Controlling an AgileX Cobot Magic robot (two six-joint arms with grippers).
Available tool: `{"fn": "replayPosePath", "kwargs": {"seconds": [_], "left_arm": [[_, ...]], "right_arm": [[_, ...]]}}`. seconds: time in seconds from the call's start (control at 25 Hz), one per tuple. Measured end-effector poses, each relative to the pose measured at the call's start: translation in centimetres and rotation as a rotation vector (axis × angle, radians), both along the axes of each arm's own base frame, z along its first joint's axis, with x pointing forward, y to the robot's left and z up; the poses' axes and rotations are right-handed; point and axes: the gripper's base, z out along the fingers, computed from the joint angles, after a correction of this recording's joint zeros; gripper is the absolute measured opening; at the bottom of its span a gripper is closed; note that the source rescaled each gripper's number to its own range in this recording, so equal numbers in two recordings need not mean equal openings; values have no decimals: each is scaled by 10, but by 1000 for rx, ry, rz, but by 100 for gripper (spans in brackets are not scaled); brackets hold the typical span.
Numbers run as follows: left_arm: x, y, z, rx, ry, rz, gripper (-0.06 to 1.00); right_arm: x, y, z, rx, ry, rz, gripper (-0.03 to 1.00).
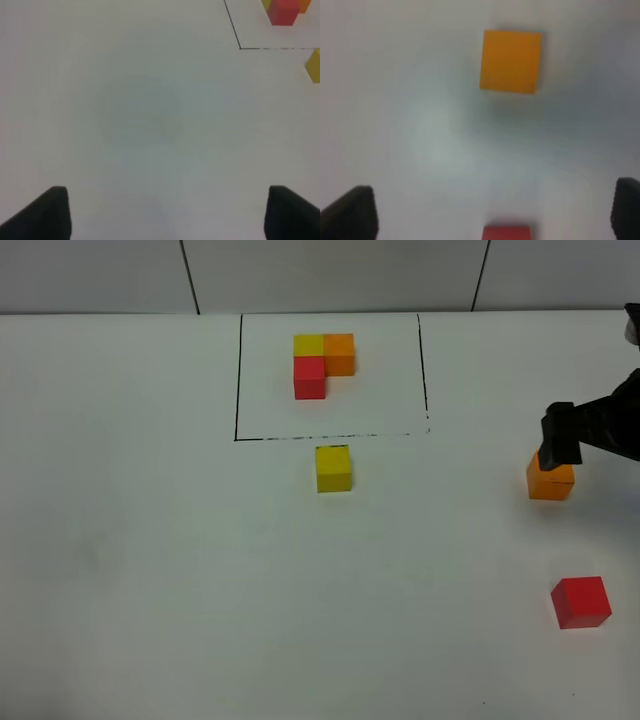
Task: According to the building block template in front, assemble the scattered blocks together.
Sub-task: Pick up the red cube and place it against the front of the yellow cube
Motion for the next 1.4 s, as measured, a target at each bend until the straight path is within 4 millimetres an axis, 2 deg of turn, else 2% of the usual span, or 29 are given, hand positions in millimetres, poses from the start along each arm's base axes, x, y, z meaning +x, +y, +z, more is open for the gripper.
{"fn": "replayPosePath", "kwargs": {"seconds": [0.32,0.56,0.72,1.12,1.4], "left_arm": [[0,0,0,0,0,0,65],[0,0,0,0,0,0,65],[0,0,0,0,1,0,65],[0,0,0,0,0,0,65],[0,0,0,0,0,0,65]], "right_arm": [[34,-1,-20,-9,-7,2,91],[49,-1,-42,-12,36,6,91],[52,-1,-53,-14,61,10,91],[53,-1,-54,-17,53,10,90],[44,-3,-58,-39,136,29,90]]}}
